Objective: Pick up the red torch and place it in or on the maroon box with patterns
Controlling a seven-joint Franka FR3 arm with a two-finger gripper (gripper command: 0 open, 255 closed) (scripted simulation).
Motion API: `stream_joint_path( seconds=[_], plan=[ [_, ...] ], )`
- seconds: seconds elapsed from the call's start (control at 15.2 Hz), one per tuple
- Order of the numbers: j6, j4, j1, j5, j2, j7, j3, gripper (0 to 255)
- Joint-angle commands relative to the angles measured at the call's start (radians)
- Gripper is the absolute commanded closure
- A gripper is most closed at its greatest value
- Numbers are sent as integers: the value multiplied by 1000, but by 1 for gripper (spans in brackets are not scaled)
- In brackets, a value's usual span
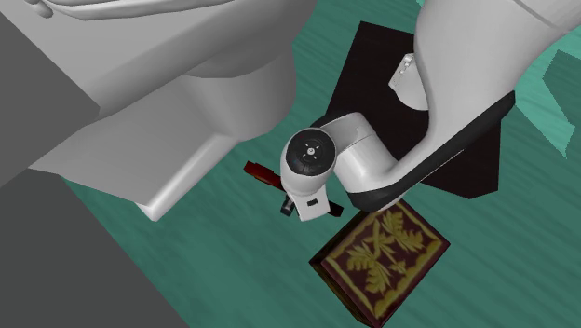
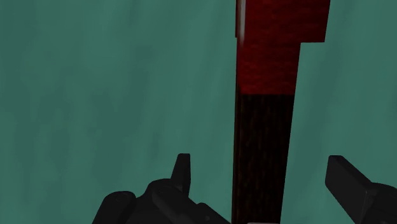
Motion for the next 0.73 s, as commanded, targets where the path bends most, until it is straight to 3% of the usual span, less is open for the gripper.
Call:
stream_joint_path(
  seconds=[0.0,0.2,0.26,0.66],
  plan=[
    [1,1,-1,1,2,-1,1,0],
    [1,1,-1,1,1,0,1,0],
    [1,1,-1,1,1,0,1,255],
    [1,1,-1,1,1,0,1,255]
  ],
)
